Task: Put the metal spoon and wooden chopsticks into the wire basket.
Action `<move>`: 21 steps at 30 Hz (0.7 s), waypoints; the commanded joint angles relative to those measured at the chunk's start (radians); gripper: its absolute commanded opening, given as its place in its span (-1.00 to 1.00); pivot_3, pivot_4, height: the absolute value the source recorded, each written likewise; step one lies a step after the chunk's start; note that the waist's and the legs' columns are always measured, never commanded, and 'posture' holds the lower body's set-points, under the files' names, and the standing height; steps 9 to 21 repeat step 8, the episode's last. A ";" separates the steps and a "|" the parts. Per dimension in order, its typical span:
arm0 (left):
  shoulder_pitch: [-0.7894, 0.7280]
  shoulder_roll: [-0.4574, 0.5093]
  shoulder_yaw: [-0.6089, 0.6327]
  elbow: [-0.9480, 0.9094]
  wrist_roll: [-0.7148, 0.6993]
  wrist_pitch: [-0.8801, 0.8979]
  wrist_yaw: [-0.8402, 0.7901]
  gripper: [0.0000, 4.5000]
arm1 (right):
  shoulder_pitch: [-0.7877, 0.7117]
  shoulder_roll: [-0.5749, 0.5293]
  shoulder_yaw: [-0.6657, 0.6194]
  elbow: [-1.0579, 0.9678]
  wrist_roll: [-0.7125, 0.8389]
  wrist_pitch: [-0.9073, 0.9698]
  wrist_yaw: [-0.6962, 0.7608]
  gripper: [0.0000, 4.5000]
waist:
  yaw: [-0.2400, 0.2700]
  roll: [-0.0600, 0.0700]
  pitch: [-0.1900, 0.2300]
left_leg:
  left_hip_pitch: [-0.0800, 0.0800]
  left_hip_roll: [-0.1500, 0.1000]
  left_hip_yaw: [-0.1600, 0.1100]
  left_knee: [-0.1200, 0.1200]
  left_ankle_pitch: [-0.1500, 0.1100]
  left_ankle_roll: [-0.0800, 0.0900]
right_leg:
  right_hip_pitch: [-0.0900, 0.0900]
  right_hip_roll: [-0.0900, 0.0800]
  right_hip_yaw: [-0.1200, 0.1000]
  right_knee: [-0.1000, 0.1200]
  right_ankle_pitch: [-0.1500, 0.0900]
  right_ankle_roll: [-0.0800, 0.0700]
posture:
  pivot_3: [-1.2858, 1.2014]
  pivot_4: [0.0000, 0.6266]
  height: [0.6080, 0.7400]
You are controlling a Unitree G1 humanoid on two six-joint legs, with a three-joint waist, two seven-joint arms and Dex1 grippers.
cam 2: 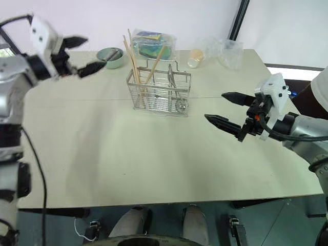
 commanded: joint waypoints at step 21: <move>0.244 0.181 0.214 -0.342 -0.137 0.187 -0.042 0.96 | -0.162 0.051 0.106 0.122 -0.146 -0.050 0.068 1.00 | 0.007 0.001 0.001 | 0.000 0.000 0.000 -0.001 0.000 0.000 | -0.004 0.000 0.000 -0.001 0.000 -0.001 | 0.03 -0.52 -0.46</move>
